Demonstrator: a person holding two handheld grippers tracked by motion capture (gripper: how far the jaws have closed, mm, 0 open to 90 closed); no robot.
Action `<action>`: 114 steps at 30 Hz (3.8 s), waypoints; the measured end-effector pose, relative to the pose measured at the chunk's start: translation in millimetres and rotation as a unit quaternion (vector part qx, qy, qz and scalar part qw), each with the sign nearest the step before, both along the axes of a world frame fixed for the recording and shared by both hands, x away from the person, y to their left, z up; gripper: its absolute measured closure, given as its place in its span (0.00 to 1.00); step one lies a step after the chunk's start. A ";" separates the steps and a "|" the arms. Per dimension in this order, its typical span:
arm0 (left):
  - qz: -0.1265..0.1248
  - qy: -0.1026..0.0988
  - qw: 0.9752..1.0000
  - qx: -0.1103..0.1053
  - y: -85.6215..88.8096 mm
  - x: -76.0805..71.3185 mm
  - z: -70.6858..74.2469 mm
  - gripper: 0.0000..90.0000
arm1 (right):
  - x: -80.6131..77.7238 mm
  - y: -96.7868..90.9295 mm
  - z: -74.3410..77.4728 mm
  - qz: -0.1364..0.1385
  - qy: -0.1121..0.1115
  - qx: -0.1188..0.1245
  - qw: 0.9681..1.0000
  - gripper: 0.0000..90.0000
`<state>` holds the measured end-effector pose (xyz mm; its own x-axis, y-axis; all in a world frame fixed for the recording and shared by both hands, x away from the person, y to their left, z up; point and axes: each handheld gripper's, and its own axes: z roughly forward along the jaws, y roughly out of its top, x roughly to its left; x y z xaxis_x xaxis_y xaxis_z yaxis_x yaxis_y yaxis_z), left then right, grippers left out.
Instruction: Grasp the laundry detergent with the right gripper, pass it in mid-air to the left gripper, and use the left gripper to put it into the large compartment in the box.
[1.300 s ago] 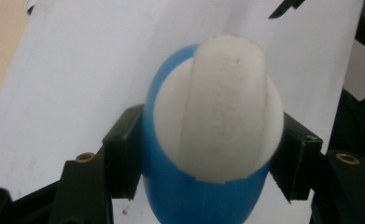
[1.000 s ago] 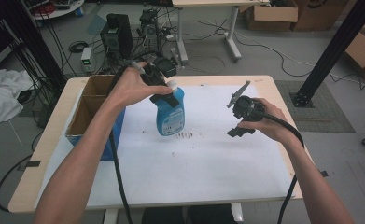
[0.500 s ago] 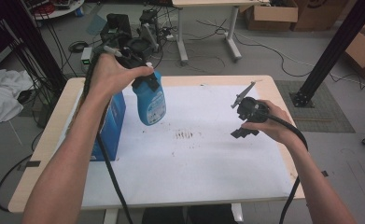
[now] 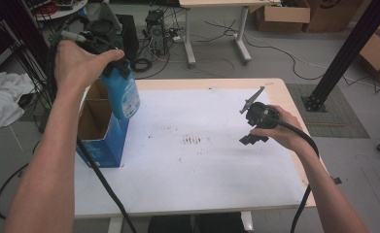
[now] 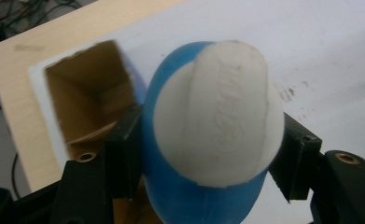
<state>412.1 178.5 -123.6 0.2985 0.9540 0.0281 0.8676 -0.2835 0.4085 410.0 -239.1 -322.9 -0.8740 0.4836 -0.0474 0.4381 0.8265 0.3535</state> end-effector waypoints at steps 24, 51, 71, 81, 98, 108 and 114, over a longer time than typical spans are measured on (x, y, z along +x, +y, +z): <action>0.123 -0.012 0.992 -0.009 69.3 -15.8 -13.0 0.42 | -3.4 9.9 -7.9 0.006 0.004 -0.003 1.000 0.21; 0.156 0.014 0.988 -0.018 73.7 -12.8 -94.6 0.42 | -6.8 9.3 -22.6 0.000 0.015 -0.010 1.000 0.21; 0.167 0.025 0.986 -0.007 68.5 -10.1 -139.9 0.42 | -10.6 2.2 -35.5 -0.005 0.020 -0.010 1.000 0.21; 0.173 0.031 0.984 -0.014 71.6 -11.5 -154.7 0.42 | -11.3 1.4 -39.0 -0.007 0.023 -0.011 1.000 0.21; 0.174 0.021 0.985 -0.003 65.2 -15.6 -157.4 0.42 | -12.3 4.5 -40.6 -0.005 0.025 -0.013 1.000 0.21; 0.175 0.018 0.984 -0.005 65.9 -15.8 -158.1 0.42 | -11.8 2.9 -40.9 -0.005 0.026 -0.017 1.000 0.21; 0.171 0.019 0.985 -0.003 65.7 -16.1 -157.8 0.42 | -11.1 3.0 -40.9 -0.006 0.027 -0.015 1.000 0.21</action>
<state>396.0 244.2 -281.4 -0.0407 0.9990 0.0175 0.9267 0.0312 0.3746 398.8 -236.1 -363.8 -0.8694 0.4939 -0.0148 0.4665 0.8302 0.3051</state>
